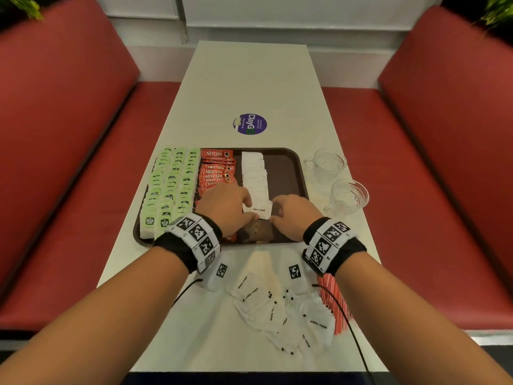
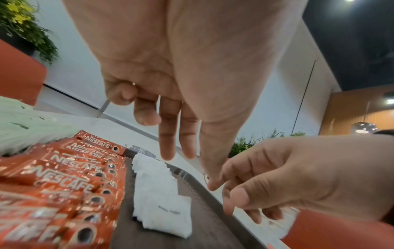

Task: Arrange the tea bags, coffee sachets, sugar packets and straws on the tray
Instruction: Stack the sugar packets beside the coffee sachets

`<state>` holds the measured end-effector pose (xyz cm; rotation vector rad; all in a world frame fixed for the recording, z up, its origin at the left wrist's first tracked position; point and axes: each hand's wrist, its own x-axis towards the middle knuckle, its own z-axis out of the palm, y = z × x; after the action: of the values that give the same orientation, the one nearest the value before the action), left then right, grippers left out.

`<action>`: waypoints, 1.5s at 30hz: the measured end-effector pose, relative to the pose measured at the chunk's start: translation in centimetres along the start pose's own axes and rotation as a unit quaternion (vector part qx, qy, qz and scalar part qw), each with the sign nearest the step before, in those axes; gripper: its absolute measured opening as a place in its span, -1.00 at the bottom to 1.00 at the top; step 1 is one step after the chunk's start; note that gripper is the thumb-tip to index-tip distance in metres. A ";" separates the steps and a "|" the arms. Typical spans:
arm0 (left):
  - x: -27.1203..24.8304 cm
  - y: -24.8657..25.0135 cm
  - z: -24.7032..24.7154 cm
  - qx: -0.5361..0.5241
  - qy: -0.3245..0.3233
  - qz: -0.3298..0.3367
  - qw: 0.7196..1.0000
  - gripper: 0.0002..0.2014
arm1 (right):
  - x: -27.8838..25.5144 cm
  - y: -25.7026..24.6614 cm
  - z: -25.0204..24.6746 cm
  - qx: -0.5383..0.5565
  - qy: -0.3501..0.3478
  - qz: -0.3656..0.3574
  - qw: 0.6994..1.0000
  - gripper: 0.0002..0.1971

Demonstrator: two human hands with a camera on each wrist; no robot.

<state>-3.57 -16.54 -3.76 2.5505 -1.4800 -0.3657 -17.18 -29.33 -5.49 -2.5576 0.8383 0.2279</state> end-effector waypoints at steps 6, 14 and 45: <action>-6.0 1.0 1.9 -0.007 -0.115 0.053 0.992 -0.71 | -6.3 0.6 1.2 -0.028 -0.072 -0.021 0.997 -0.60; -9.5 0.6 6.3 0.020 -0.125 -0.048 0.991 -0.37 | -9.0 -1.9 6.0 -0.058 -0.107 -0.019 0.992 -0.51; -9.7 -3.2 3.0 -0.230 0.003 -0.052 0.972 -0.69 | -5.2 -3.5 4.7 0.213 0.038 -0.015 0.976 -0.74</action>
<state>-6.40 -6.57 -6.23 2.2529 -1.1006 -0.6310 -19.35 -21.96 -6.98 -2.1846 0.7777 -0.0561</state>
